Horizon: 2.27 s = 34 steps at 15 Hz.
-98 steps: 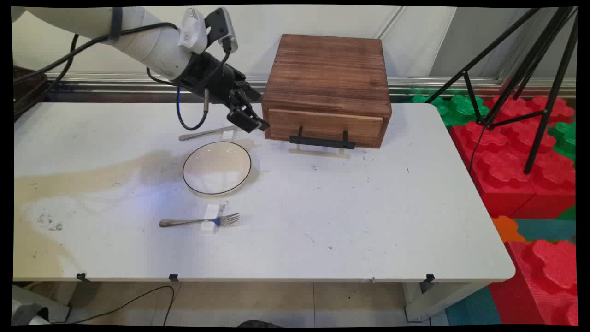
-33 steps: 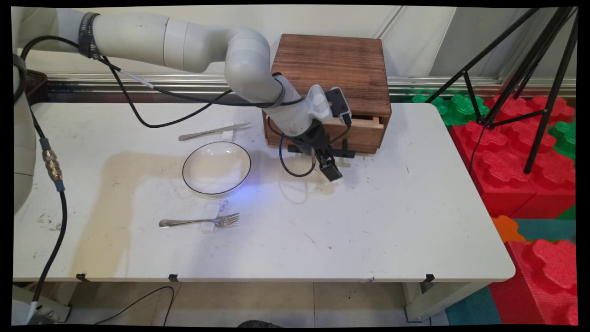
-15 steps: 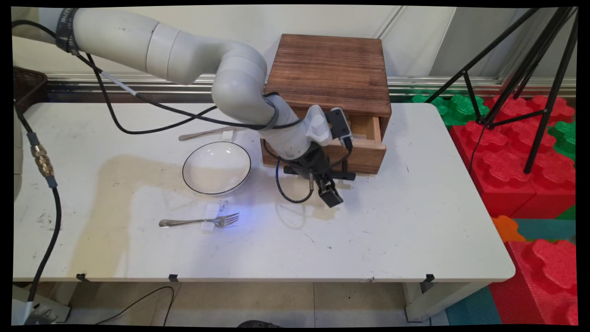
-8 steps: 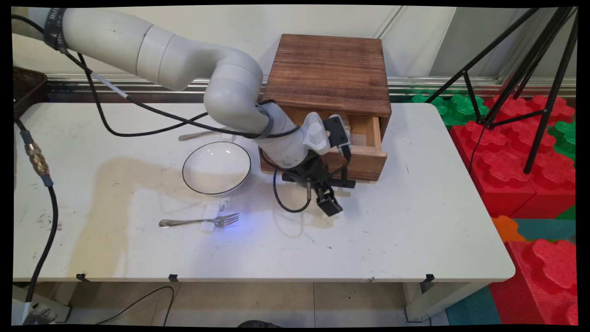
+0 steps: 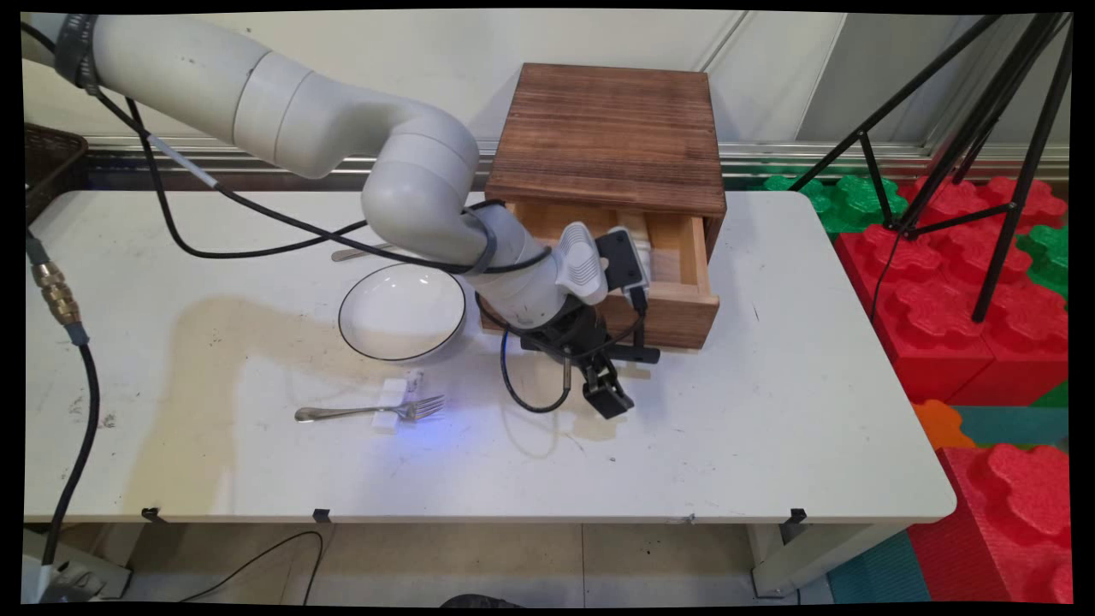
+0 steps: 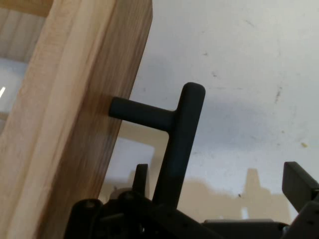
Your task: Open the drawer
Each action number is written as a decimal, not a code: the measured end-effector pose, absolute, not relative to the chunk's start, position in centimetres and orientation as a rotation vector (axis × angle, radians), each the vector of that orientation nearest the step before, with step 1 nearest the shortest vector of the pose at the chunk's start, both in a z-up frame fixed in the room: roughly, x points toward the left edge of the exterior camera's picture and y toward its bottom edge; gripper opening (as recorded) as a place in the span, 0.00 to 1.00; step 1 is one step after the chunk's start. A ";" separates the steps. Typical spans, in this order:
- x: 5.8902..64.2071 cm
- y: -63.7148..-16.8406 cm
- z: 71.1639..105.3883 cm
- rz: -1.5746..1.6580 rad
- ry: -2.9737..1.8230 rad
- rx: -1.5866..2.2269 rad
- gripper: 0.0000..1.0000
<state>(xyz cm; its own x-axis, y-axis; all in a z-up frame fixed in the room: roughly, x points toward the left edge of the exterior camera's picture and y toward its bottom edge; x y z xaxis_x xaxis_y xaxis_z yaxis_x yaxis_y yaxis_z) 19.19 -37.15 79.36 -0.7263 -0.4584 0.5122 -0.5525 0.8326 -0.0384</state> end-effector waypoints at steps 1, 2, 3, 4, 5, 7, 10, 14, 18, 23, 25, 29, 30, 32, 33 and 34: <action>19.1 -36.8 79.4 0.258 -2.518 0.740 1.00; 19.1 -36.7 79.4 0.259 -2.517 0.737 1.00; 19.0 -36.4 79.4 0.259 -2.518 0.733 1.00; 19.0 -36.2 79.4 0.260 -2.518 0.729 1.00; 18.9 -35.9 79.3 0.260 -2.518 0.724 1.00; 18.9 -35.4 79.3 0.259 -2.519 0.717 1.00; 18.8 -34.8 79.3 0.260 -2.521 0.707 1.00; 18.6 -34.0 79.3 0.258 -2.523 0.697 1.00; 18.6 -33.4 79.3 0.261 -2.525 0.691 1.00; 18.6 -32.9 79.3 0.270 -2.526 0.682 1.00; 18.6 -32.7 79.3 0.275 -2.526 0.678 1.00; 18.6 -32.2 79.4 0.280 -2.524 0.670 1.00; 18.6 -32.1 79.5 0.280 -2.523 0.668 1.00; 18.5 -31.7 79.6 0.280 -2.522 0.663 1.00; 18.5 -31.5 79.6 0.279 -2.521 0.660 1.00; 18.4 -31.3 79.7 0.278 -2.521 0.657 1.00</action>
